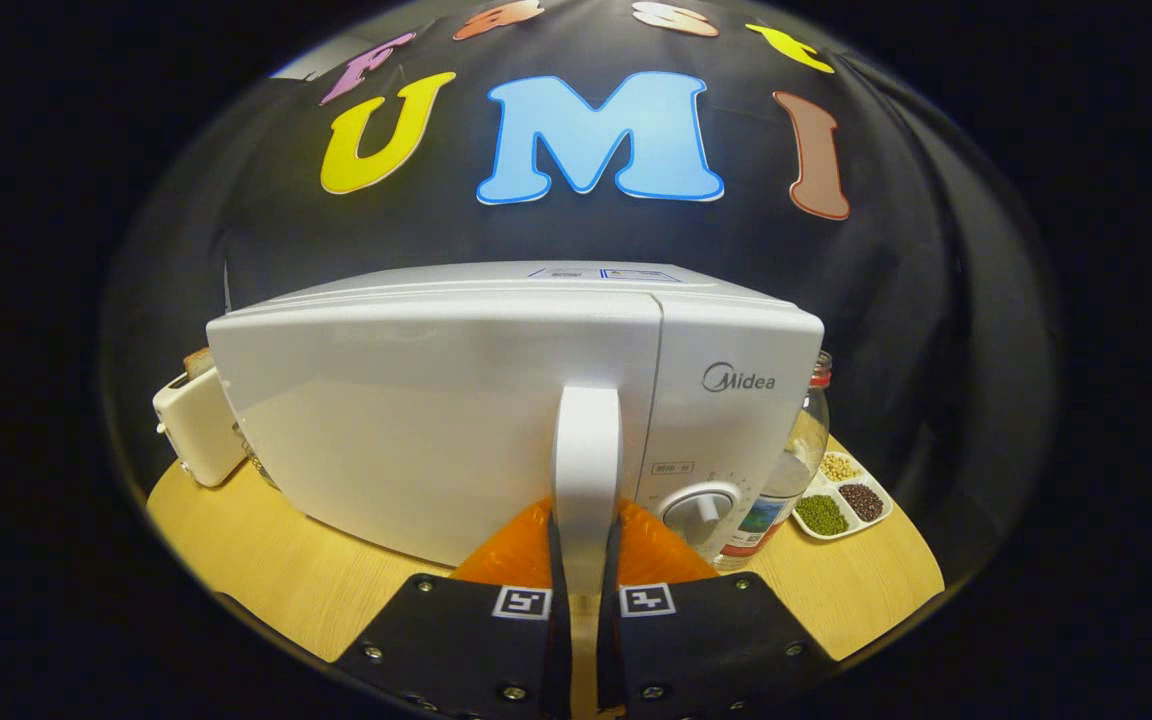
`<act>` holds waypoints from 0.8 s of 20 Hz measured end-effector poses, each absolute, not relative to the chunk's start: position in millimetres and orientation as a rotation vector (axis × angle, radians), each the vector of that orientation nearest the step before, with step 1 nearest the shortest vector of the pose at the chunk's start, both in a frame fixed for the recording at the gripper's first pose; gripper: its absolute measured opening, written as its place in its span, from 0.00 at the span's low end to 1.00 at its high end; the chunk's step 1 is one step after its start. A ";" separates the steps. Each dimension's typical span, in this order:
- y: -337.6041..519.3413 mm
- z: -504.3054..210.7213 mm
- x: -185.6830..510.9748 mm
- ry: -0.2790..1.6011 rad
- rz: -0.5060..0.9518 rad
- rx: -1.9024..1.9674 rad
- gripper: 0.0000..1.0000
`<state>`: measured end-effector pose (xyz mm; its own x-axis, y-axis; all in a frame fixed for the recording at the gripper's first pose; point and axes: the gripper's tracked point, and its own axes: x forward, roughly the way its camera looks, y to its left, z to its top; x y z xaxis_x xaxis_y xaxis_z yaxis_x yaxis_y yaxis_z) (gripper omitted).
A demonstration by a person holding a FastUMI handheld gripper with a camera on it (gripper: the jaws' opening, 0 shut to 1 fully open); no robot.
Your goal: Open the microwave, put the food inside, and close the microwave door.
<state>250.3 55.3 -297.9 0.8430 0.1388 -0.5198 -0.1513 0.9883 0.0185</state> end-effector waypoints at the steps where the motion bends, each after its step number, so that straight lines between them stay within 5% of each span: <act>1: 55.5 -296.8 239.9 0.548 0.160 -0.044 0.11; 10: 84.1 -279.6 137.8 0.558 0.278 -0.005 0.11; 16: 117.3 -274.3 76.1 0.592 0.362 0.003 0.21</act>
<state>76.1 117.3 -274.3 0.7688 0.3342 -0.5451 -0.3324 0.9372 0.1058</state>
